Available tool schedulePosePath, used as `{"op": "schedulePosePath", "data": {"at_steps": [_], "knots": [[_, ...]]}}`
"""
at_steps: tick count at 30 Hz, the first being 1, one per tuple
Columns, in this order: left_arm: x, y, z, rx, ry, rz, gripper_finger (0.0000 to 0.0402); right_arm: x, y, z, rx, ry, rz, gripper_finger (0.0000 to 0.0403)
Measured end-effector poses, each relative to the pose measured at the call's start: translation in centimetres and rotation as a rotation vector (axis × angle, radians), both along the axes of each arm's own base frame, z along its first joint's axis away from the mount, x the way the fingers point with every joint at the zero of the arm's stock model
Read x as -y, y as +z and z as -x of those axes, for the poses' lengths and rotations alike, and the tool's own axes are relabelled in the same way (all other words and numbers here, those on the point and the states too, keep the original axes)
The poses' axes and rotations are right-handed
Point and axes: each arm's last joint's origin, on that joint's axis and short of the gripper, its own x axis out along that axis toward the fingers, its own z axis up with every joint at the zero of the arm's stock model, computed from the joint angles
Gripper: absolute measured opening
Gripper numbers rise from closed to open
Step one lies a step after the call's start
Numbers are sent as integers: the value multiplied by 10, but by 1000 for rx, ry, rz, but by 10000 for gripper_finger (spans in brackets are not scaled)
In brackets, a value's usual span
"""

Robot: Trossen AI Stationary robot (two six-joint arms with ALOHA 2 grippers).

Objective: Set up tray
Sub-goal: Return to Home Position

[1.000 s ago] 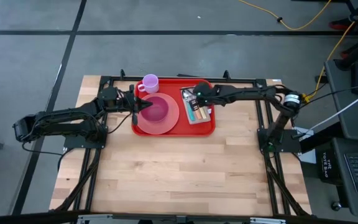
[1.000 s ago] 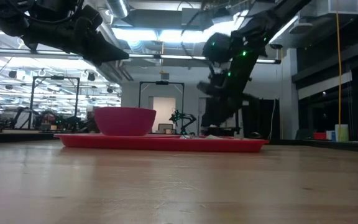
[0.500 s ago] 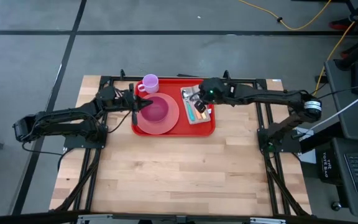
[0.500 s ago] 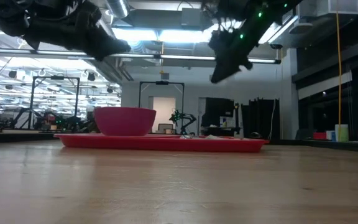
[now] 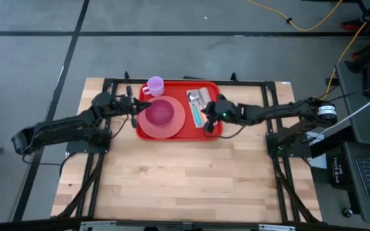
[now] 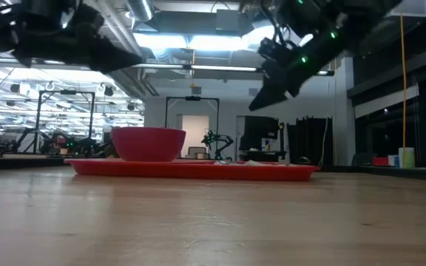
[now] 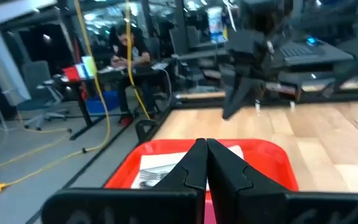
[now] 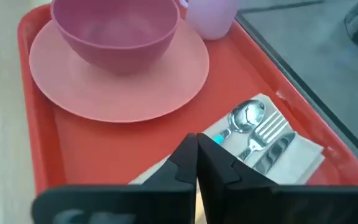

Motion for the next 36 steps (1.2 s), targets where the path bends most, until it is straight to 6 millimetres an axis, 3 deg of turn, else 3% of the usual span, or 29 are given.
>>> {"op": "schedulePosePath", "data": {"at_steps": [5, 18, 36], "knots": [[4, -11, 18, 65, 42, 18, 2, -2, -17, 17, 112, 40, -8, 7], [17, -31, 47, 222, 62, 7, 2, -4, -1, 56, 254, 32, 23, 5], [37, -38, 51, 199, -7, 19, 2, -7, -2, 59, 247, 70, 44, 10]]}}
